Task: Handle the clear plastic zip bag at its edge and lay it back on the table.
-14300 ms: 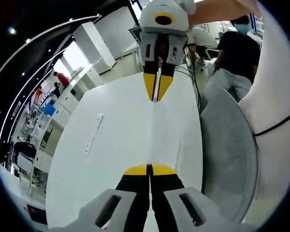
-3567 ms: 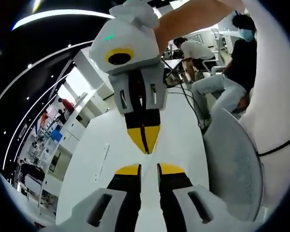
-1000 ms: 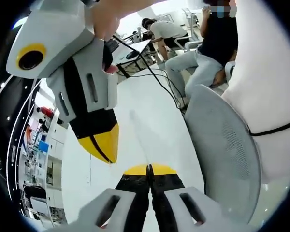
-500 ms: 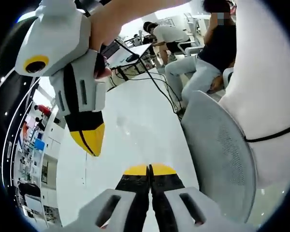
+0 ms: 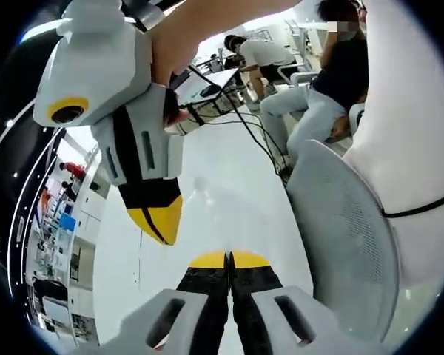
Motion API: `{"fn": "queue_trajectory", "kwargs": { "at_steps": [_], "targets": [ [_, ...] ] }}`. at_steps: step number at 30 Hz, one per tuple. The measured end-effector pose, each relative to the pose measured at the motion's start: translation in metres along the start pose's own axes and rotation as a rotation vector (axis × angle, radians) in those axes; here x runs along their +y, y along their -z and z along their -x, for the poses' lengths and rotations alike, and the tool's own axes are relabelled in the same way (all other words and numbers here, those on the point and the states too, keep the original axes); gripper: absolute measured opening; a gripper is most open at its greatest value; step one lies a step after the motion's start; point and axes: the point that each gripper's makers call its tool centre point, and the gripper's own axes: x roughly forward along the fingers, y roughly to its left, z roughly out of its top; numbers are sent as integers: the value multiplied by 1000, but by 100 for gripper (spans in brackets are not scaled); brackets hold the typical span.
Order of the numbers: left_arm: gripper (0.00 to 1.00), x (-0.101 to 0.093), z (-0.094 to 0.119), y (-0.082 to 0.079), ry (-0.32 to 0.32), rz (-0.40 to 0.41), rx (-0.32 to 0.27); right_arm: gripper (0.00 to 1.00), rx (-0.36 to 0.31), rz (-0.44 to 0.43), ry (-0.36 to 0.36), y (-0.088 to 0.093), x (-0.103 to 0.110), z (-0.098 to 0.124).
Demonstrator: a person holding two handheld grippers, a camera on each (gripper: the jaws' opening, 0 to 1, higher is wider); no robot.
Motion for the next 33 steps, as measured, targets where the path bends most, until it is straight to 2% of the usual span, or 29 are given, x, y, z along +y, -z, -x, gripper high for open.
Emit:
{"fn": "queue_trajectory", "kwargs": {
  "at_steps": [17,25,33],
  "targets": [
    [0,4,-5,-1,-23,-75,13,5,3,-64,-52,0,7,-4],
    [0,4,-6,1,-29,-104,23,6,22,-76,-119,-4,18,-8],
    [0,4,-7,-2,-32,-116,19,6,68,-58,-146,-2,23,-15]
  ]
}}
